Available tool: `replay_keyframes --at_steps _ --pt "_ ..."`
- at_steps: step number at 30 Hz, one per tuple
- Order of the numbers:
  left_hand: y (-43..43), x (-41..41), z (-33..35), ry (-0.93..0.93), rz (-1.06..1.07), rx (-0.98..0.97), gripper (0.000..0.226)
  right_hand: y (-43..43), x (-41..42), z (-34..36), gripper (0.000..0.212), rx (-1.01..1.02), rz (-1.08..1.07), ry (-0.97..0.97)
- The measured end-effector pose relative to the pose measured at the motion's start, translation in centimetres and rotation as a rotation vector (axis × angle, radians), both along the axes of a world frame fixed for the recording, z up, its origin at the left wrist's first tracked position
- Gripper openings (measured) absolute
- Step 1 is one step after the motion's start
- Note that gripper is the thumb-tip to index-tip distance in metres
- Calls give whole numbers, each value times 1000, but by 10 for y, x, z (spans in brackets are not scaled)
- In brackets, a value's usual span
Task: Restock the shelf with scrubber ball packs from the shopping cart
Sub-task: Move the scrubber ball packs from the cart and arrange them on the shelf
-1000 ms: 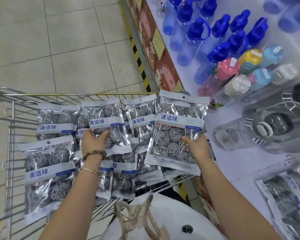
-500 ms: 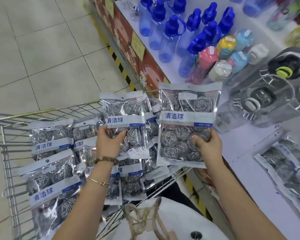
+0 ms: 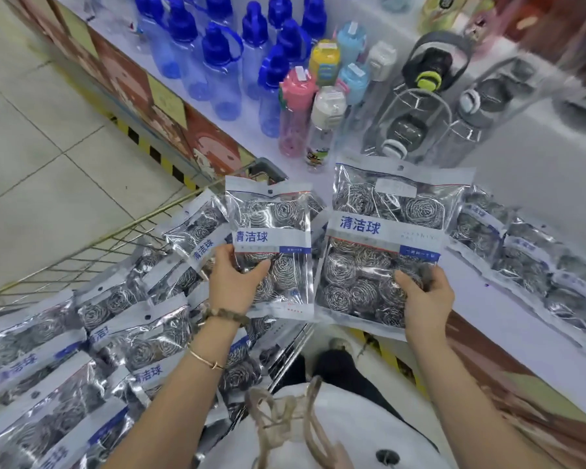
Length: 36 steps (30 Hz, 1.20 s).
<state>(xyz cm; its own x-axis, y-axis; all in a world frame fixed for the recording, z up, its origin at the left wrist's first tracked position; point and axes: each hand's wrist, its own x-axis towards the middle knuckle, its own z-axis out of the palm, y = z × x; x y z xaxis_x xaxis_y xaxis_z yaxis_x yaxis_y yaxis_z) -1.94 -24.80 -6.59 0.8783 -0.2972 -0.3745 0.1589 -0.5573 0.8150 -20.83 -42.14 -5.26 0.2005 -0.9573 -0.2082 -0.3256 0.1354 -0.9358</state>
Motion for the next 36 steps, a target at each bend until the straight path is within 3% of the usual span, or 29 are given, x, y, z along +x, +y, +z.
replay_keyframes --at_steps 4,9,13,26,36 --pt "-28 -16 5 0 -115 -4 55 -4 -31 -1 25 19 -104 9" --pt "-70 -51 10 -26 -306 -19 52 -11 -77 4 40 -2 -234 -14" --pt "-104 -90 14 -36 -422 -17 53 -19 -130 4 17 23 -371 19" --pt "-201 -304 18 -26 -741 -40 56 -37 -354 15 28 6 -645 -47" --pt "-246 -441 17 -22 -934 -30 58 -50 -496 13 4 52 -804 -41"
